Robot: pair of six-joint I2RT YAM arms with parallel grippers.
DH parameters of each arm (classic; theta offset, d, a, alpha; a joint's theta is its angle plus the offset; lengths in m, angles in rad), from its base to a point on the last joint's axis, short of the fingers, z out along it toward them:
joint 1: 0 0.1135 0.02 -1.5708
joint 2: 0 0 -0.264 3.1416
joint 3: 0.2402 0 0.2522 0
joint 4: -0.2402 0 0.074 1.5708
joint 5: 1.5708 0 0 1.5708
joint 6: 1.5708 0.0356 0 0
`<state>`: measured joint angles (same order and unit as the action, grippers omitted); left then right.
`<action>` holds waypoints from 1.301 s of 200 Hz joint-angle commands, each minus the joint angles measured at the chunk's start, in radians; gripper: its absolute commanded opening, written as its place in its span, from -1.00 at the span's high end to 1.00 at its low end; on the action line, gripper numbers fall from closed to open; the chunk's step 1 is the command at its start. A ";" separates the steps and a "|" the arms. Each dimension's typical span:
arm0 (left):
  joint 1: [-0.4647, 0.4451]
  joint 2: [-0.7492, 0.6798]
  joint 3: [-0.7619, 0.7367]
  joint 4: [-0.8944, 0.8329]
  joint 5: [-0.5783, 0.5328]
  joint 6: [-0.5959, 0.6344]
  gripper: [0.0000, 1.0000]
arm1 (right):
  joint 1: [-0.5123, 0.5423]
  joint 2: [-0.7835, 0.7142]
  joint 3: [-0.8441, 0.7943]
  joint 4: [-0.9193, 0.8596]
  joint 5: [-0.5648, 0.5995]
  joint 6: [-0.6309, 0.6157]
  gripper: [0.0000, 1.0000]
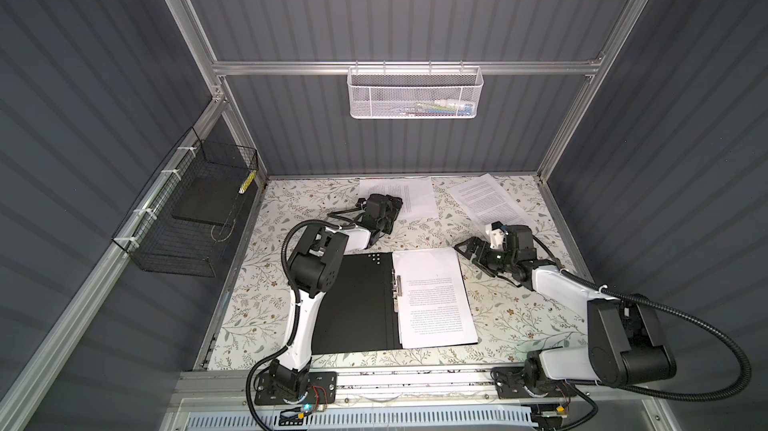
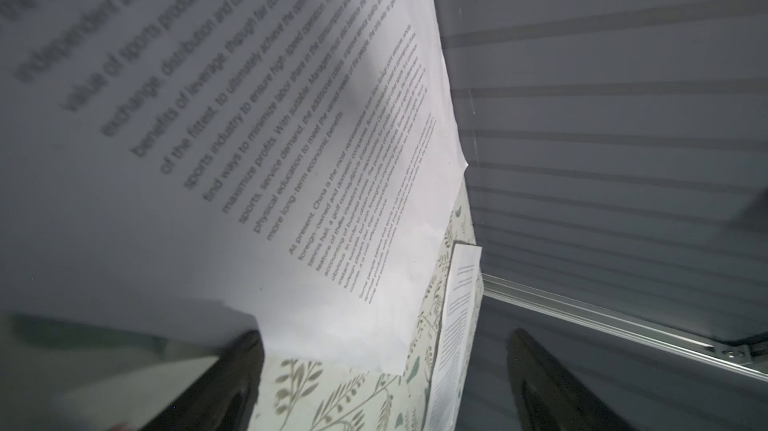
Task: Put the files into the folder
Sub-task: 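Open the right gripper and withdraw while the left gripper reaches to loose sheets, then grasp another loose text sheet with the left gripper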
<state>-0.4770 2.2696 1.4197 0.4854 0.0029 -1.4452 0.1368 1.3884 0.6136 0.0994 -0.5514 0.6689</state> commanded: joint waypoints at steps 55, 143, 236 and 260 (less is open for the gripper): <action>0.032 0.254 0.170 0.110 -0.063 -0.028 -0.87 | -0.017 0.026 -0.015 0.036 -0.070 0.015 -0.98; 0.067 0.373 0.371 0.139 -0.027 0.006 -0.86 | -0.032 0.047 -0.029 0.036 -0.096 0.017 -0.98; 0.209 0.034 0.345 -0.501 0.159 0.611 -0.91 | -0.031 0.143 0.107 -0.042 -0.004 -0.047 -0.98; 0.266 0.089 0.459 -0.634 0.234 0.741 -0.91 | -0.028 0.223 0.215 -0.073 0.019 -0.058 -0.98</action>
<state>-0.2672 2.3081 1.7844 0.0818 0.1310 -0.9157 0.1093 1.5543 0.7303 0.0734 -0.5743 0.6468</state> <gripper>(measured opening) 0.957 0.989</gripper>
